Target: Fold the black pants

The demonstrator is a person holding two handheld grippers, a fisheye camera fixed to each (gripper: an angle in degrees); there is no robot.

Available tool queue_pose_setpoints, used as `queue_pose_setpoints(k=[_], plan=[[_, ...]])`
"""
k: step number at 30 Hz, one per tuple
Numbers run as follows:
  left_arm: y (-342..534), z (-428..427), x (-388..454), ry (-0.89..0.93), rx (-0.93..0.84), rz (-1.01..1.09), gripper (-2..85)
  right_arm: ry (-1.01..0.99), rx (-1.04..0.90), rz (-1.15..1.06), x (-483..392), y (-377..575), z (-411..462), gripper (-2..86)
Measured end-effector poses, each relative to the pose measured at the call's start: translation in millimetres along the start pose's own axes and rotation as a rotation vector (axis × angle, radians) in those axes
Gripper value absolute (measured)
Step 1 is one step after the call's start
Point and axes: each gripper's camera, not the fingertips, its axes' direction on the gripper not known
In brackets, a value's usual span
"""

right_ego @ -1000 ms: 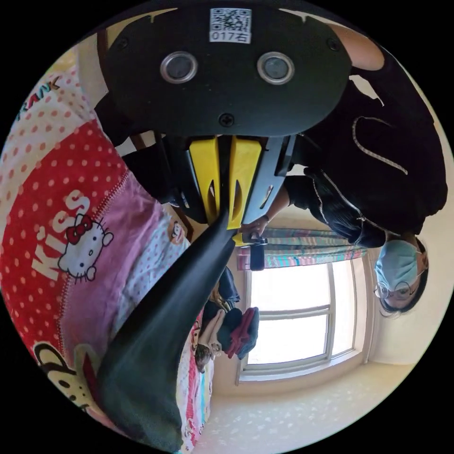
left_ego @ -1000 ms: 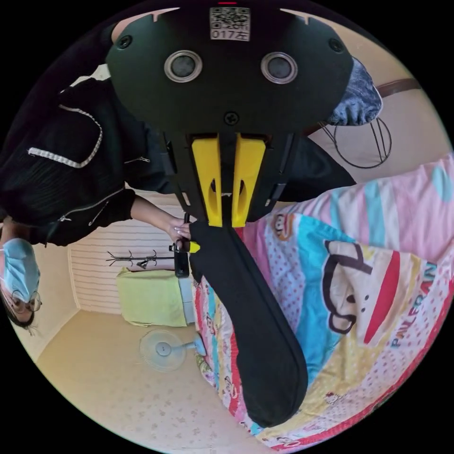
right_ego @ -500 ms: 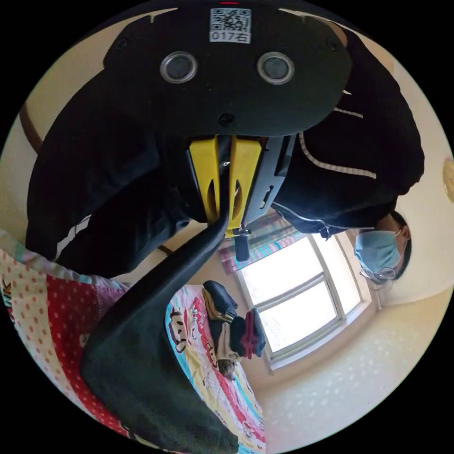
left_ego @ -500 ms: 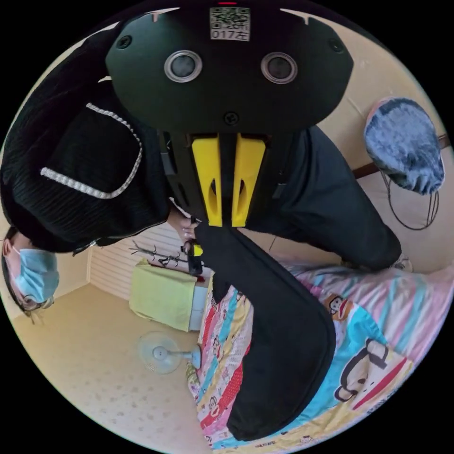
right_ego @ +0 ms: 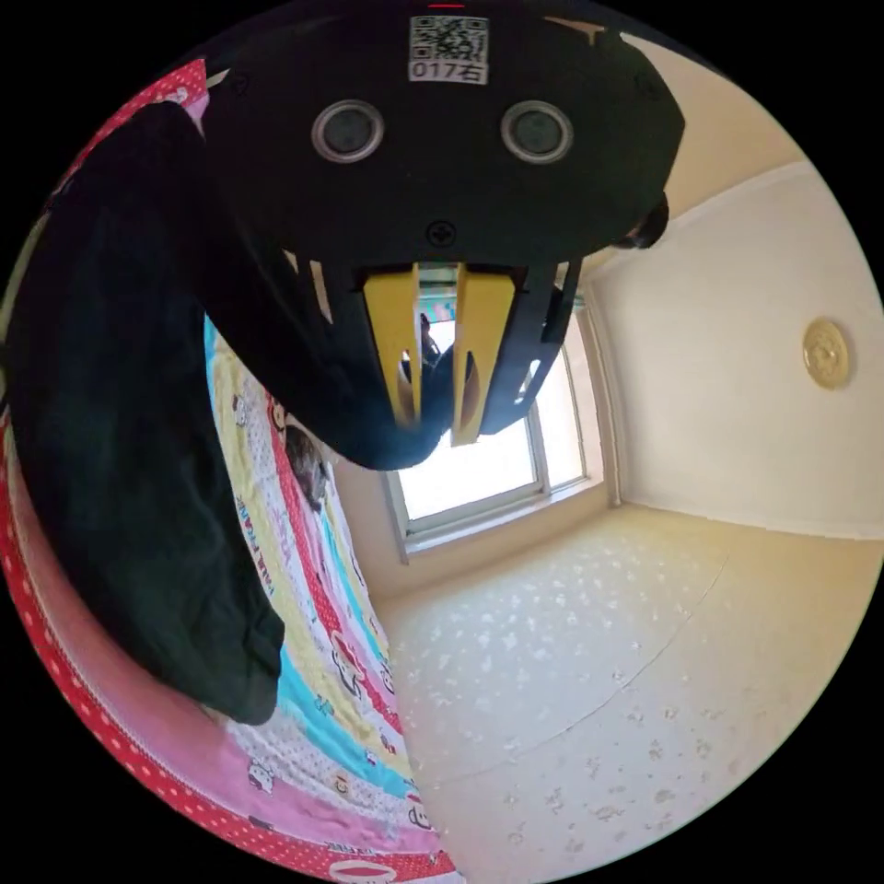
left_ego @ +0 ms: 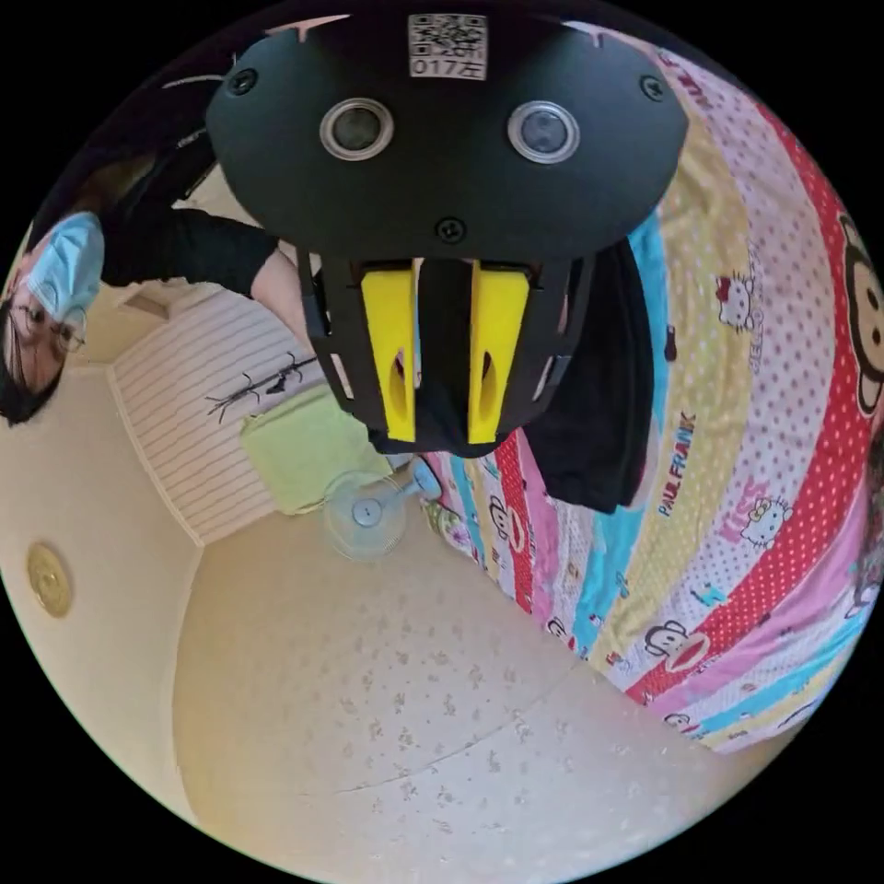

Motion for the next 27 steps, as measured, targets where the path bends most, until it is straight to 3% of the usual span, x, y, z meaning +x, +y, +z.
queue_pose_setpoints(k=[1,4,6,8,10,13,18,19,21,24,27], plan=[[-14.0,17.5,-34.2,0.044,0.038,-0.096,15.7,0.055,0.066,-0.013,11.4,-27.8,-2.2,10.4],[1.6,38.9,-83.4,0.153,0.090,-0.215,15.0,-0.002,0.106,-0.037,41.4,-38.6,-3.3,11.5],[32.9,37.1,-76.4,0.070,0.090,-0.156,14.1,-0.158,-0.026,-0.129,48.9,-19.1,6.8,10.6],[82.2,47.4,-51.6,-0.074,-0.051,-0.040,13.9,-0.181,-0.109,-0.222,47.8,22.8,4.6,9.5],[120.2,60.9,-33.5,-0.190,-0.178,0.012,14.3,0.018,-0.081,-0.288,48.3,90.7,-8.3,8.8],[167.2,63.3,-8.7,-0.339,-0.180,0.057,14.0,0.252,-0.068,-0.338,59.0,155.7,-16.0,8.9],[201.2,92.1,0.6,-0.347,-0.338,0.070,12.5,0.517,0.008,-0.527,79.6,223.0,-10.8,6.4],[213.4,106.5,-2.3,-0.483,-0.428,0.065,10.9,0.641,-0.062,-0.531,95.9,228.7,0.1,4.7],[233.1,106.5,-10.5,-0.491,-0.406,-0.032,8.4,0.928,-0.185,-0.394,129.9,230.4,14.3,2.3],[251.2,94.8,-7.8,-0.432,-0.359,-0.192,7.5,0.881,-0.093,-0.288,131.0,239.8,13.2,1.0],[259.5,80.6,28.4,-0.499,-0.317,-0.197,7.0,0.965,-0.057,-0.435,99.2,267.3,38.2,0.6]])
